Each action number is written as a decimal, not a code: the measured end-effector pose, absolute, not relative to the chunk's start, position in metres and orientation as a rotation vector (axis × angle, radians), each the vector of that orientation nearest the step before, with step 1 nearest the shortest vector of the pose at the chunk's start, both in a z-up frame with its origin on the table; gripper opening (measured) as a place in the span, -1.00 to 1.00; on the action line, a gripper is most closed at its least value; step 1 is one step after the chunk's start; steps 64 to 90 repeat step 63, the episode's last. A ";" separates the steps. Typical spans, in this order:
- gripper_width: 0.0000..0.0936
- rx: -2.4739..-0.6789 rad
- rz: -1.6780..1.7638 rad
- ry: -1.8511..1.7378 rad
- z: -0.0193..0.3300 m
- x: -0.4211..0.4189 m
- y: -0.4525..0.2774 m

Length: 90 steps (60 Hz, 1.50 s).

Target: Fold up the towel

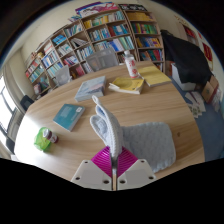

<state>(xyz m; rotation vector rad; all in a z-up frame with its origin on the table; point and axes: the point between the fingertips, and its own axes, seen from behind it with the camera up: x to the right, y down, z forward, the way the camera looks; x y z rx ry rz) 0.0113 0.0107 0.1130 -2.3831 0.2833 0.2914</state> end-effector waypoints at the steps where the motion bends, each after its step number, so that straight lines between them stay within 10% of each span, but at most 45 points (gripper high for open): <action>1: -0.91 -2.383 0.284 0.300 0.111 0.021 0.009; 24: -0.72 -2.597 0.044 0.397 0.006 0.146 -0.040; 28: -0.45 -2.597 0.003 0.394 0.017 0.148 -0.043; 32: 0.43 -2.567 -0.051 0.361 0.039 0.154 -0.047; 36: 0.83 -2.491 -0.090 0.359 0.073 0.159 -0.049; 60: 0.78 -2.310 -0.073 0.434 0.203 0.071 -0.170; 90: 0.77 -2.315 -0.041 0.441 0.210 0.056 -0.189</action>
